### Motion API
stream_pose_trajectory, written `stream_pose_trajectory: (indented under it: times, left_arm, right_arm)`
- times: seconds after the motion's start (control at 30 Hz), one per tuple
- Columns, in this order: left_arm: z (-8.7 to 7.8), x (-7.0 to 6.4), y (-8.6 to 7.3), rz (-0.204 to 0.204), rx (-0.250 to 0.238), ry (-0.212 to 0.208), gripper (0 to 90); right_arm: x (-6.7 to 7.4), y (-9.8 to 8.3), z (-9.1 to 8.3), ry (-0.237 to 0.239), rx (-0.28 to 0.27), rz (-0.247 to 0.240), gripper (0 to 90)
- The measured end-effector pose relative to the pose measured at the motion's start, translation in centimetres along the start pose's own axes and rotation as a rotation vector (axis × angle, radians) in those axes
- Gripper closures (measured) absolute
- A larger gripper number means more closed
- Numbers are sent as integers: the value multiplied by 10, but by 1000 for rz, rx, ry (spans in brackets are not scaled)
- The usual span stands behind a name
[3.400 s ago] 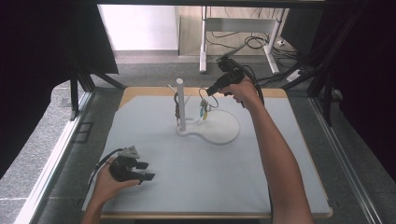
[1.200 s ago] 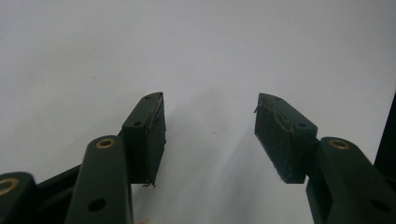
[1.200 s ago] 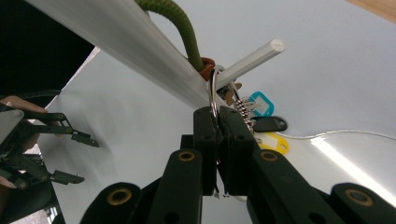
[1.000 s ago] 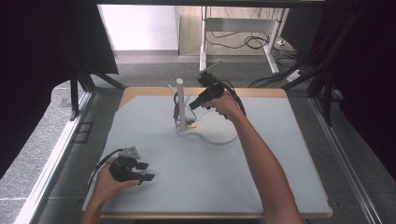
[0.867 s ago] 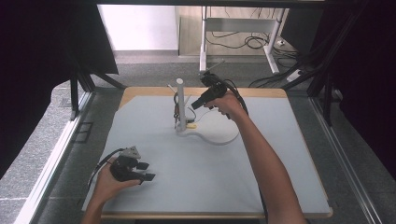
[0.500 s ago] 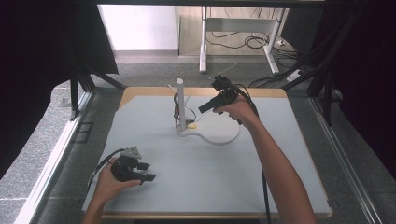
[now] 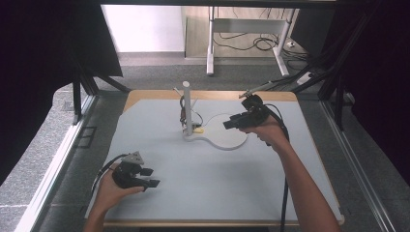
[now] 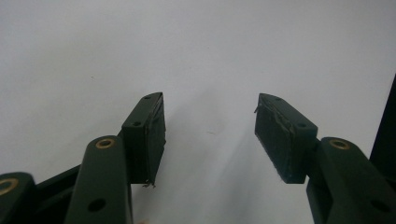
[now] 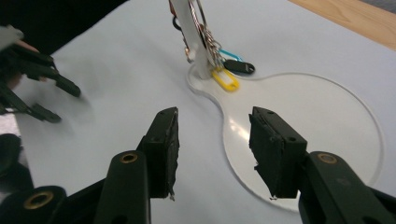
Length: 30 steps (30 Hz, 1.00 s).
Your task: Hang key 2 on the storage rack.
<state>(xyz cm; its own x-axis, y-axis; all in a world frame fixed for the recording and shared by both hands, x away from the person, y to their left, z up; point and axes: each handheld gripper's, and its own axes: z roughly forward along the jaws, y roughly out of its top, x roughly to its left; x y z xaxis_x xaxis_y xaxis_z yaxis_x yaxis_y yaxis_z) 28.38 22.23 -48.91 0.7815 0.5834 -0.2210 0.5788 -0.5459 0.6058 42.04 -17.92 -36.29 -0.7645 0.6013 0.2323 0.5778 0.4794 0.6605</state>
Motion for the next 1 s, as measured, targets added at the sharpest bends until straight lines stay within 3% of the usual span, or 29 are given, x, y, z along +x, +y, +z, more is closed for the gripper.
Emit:
stream_pose_trajectory:
  times: [0.3,0.63,0.8,1.0]
  left_arm:
    - [-2,0,-1,-3,-9,1,432]
    - [0,-1,-1,5,10,2,431]
    - [1,-1,-1,3,12,3,431]
    - [1,-1,-1,3,15,9,430]
  right_arm:
    - [-1,-59,-24,-59,-56,-14,517]
    - [-9,-132,-31,-58,-100,26,505]
    - [-8,-149,-27,-64,-92,30,503]
    - [-6,-151,-25,-77,-94,14,485]
